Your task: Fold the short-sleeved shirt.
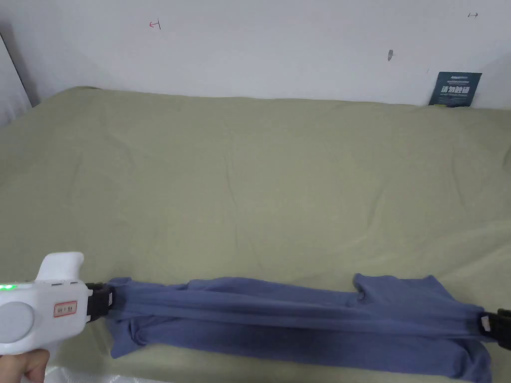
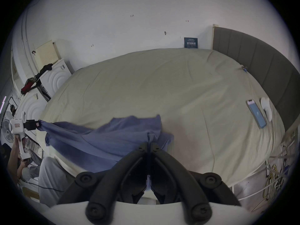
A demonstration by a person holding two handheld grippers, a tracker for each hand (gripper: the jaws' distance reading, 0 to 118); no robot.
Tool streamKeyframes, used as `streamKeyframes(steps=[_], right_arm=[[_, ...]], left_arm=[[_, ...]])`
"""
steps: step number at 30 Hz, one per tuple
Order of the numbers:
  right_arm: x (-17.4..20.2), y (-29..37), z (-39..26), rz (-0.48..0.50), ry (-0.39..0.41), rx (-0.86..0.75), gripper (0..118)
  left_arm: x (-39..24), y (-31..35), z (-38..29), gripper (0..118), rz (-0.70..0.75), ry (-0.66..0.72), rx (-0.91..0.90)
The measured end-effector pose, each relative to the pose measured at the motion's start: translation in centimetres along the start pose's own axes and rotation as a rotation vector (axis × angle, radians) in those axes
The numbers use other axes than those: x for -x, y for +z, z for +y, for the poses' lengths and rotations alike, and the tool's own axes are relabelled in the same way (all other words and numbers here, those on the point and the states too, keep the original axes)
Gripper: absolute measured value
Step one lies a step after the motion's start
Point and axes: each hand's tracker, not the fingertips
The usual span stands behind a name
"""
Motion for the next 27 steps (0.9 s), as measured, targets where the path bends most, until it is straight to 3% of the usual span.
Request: streamKeyframes(steps=[4, 5, 6, 7, 8, 9, 10, 13, 15, 17, 18, 19, 20, 23, 27], right_arm=[[0.0, -1.5, -2.1, -0.032, 0.042, 0.057, 4], [0.0, -2.0, -2.5, -0.035, 0.044, 0.058, 5], [0.0, -2.4, -2.6, -0.043, 0.047, 0.067, 23], [0.1, -2.6, -2.7, -0.077, 0.047, 0.082, 77], [0.3, -2.7, -2.9, -0.118, 0.044, 0.104, 114], [0.4, -2.8, -2.9, -0.13, 0.051, 0.122, 116], [0.6, -1.8, -2.8, -0.131, 0.041, 0.031, 107], [1.5, -0.9, -1.1, -0.091, 0.019, 0.011, 108], [4.0, 0.5, 0.3, -0.115, 0.072, -0.108, 105], [7.0, 2.8, 0.9, -0.103, 0.125, -0.25, 83], [8.7, 3.8, 1.2, -0.109, 0.143, -0.331, 66], [10.1, 4.6, 1.4, -0.107, 0.152, -0.398, 32], [11.5, 5.9, 0.9, -0.1, 0.153, -0.472, 5], [14.5, 7.2, 0.7, -0.117, 0.136, -0.63, 4], [16.7, 8.2, -0.1, -0.098, 0.149, -0.696, 4]], left_arm=[[0.5, -1.2, -2.5, 3, 0.006, -0.005, 0.027], [0.9, -1.8, -2.9, 10, 0.008, -0.008, 0.023], [1.0, -2.2, -3.2, 32, 0.017, -0.01, 0.014], [1.0, -2.4, -3.3, 85, 0.037, -0.015, 0.02], [1.2, -2.7, -3.3, 112, 0.059, -0.006, 0.021], [1.2, -2.5, -3.5, 114, 0.109, 0.006, 0.013], [1.1, -1.6, -3.3, 114, 0.123, 0.024, -0.039], [-2.1, 1.8, -1.8, 113, 0.147, -0.047, -0.148], [-4.9, 4.2, -0.5, 113, 0.141, -0.101, -0.226], [-8.3, 6.8, 0.2, 101, 0.109, -0.121, -0.35], [-10.0, 8.0, 0.6, 85, 0.107, -0.114, -0.406], [-11.1, 8.6, 0.7, 38, 0.085, -0.109, -0.454], [-12.3, 9.3, 0.8, 0, 0.073, -0.098, -0.508], [-15.6, 9.0, 0.3, 0, 0.078, -0.08, -0.586], [-17.7, 9.9, -0.1, 0, 0.044, -0.088, -0.578]])
